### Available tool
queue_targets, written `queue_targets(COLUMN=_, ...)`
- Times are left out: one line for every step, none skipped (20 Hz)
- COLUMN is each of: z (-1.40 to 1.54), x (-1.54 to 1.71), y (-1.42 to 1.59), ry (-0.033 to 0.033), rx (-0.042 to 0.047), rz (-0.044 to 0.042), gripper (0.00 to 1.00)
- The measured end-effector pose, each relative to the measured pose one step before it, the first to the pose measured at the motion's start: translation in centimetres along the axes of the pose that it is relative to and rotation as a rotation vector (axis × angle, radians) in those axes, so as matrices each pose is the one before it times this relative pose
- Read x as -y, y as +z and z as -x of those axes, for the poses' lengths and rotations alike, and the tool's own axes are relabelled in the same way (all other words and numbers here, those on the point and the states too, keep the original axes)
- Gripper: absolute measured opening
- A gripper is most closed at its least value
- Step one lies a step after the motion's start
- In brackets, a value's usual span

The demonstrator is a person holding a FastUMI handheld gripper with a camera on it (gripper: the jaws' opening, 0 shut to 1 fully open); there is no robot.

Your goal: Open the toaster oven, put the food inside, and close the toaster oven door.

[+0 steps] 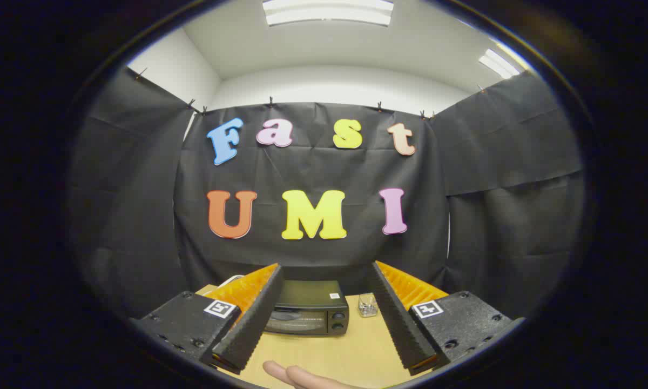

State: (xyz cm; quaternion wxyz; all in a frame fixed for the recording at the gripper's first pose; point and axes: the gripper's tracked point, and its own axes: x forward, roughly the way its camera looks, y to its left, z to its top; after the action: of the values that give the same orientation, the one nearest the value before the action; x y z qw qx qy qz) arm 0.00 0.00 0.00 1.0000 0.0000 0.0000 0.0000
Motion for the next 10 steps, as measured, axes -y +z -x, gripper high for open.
queue_targets(z=0.098, x=0.15, y=-0.008, ry=0.00236, rx=-0.00206, rz=0.0011, gripper=1.0)
queue_targets(z=-0.057, x=0.359, y=0.031, ry=-0.00305, rx=0.00312, rz=0.00354, gripper=1.0)
queue_targets(z=-0.026, x=0.427, y=0.205, ry=-0.00476, rx=0.00433, rz=0.00714, gripper=1.0)
queue_targets(z=-0.063, x=0.461, y=0.053, ry=-0.00696, rx=0.0036, rz=0.00612, gripper=1.0)
queue_targets(z=-0.006, x=0.407, y=0.057, ry=-0.00689, rx=-0.00043, rz=0.00357, gripper=1.0)
queue_targets(z=-0.001, x=0.21, y=-0.029, ry=-0.00525, rx=-0.00002, rz=-0.00157, gripper=1.0)
queue_targets(z=0.059, x=0.225, y=0.016, ry=-0.00091, rx=-0.00308, rz=0.0013, gripper=1.0)
queue_targets(z=-0.025, x=0.294, y=-0.027, ry=-0.00388, rx=0.00095, rz=0.00188, gripper=1.0)
queue_targets(z=0.044, x=0.313, y=0.078, ry=-0.00395, rx=0.00489, rz=0.00113, gripper=1.0)
queue_targets(z=-0.008, x=0.363, y=0.054, ry=-0.00609, rx=0.00248, rz=0.00093, gripper=1.0)
